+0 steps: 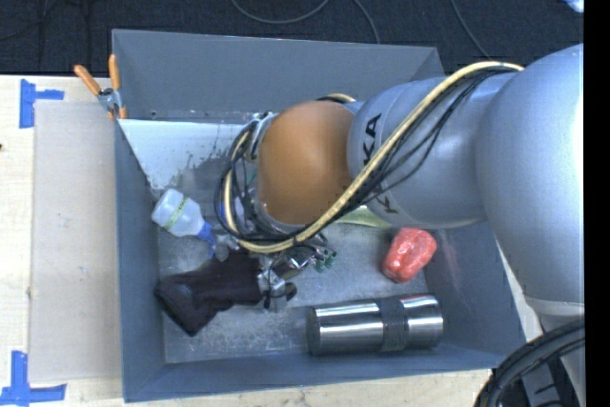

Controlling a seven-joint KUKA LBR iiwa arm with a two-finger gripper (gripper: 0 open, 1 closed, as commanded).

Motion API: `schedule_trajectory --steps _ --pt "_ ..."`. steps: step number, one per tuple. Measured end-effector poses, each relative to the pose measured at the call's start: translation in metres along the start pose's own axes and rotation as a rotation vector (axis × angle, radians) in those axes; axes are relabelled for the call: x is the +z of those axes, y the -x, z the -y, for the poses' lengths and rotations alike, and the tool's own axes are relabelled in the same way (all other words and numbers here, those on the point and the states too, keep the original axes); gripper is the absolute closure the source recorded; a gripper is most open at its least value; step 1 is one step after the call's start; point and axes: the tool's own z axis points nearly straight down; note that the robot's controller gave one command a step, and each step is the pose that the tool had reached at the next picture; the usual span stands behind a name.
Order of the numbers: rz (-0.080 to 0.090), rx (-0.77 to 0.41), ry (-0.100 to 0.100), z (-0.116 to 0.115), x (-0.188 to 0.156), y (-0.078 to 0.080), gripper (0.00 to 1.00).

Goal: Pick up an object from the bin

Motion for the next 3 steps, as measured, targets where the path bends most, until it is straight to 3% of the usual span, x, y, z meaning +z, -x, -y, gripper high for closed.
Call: schedule_trajectory --steps 1,3 --pt "0.004 0.012 0.002 0.034 0.0333 -0.0085 1.0" --pt "0.0 0.014 0.004 0.0333 0.0273 -0.01 1.0"
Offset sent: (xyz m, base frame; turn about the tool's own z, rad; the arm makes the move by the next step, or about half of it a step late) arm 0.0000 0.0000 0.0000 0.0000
